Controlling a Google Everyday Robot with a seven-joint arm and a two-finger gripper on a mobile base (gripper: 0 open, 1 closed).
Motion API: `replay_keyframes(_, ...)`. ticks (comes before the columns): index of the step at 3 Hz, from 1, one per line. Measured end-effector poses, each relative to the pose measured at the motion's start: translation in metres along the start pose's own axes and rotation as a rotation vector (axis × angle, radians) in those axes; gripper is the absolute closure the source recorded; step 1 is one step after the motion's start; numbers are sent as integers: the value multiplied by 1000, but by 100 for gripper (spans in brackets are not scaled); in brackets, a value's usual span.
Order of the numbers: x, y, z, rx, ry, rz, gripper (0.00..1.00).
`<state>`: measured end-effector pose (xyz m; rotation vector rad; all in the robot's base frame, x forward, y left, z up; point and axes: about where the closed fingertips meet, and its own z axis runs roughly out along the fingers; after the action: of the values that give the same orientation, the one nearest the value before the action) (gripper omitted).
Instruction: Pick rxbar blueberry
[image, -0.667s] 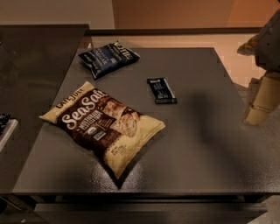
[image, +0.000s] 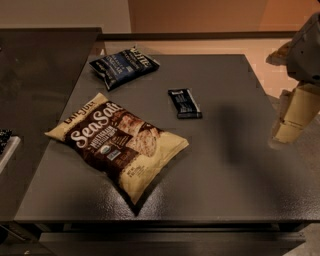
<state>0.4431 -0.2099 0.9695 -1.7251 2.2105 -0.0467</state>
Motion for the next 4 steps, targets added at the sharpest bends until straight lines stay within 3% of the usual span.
replay_keyframes(2, -25, -19, 41, -55, -140, -14, 0)
replay_keyframes(4, -55, -45, 81, -47, -314, -9, 0)
